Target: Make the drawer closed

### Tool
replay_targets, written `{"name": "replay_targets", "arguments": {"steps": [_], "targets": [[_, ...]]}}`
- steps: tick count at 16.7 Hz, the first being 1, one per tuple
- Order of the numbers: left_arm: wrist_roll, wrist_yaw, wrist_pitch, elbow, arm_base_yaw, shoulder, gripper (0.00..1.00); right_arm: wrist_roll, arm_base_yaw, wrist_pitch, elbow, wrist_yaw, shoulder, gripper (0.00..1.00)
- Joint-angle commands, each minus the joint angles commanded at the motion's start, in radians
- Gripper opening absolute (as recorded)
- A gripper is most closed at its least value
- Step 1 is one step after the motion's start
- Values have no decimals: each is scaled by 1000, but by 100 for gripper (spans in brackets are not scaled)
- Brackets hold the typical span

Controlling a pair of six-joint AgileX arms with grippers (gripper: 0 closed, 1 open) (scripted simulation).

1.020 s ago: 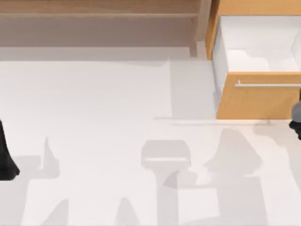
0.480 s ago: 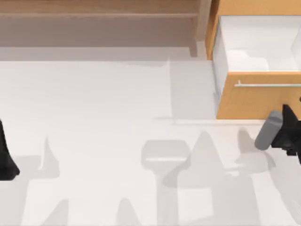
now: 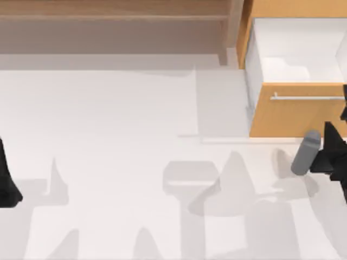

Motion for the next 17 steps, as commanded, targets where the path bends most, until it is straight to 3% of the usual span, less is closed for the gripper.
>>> {"name": "replay_targets", "arguments": {"steps": [10,17], "targets": [[0,0,0,0,0,0,100,-2,-34,-73,94,-35,14,100],[0,0,0,0,0,0,100,-2,-34,-73,94,-35,14,47]]}}
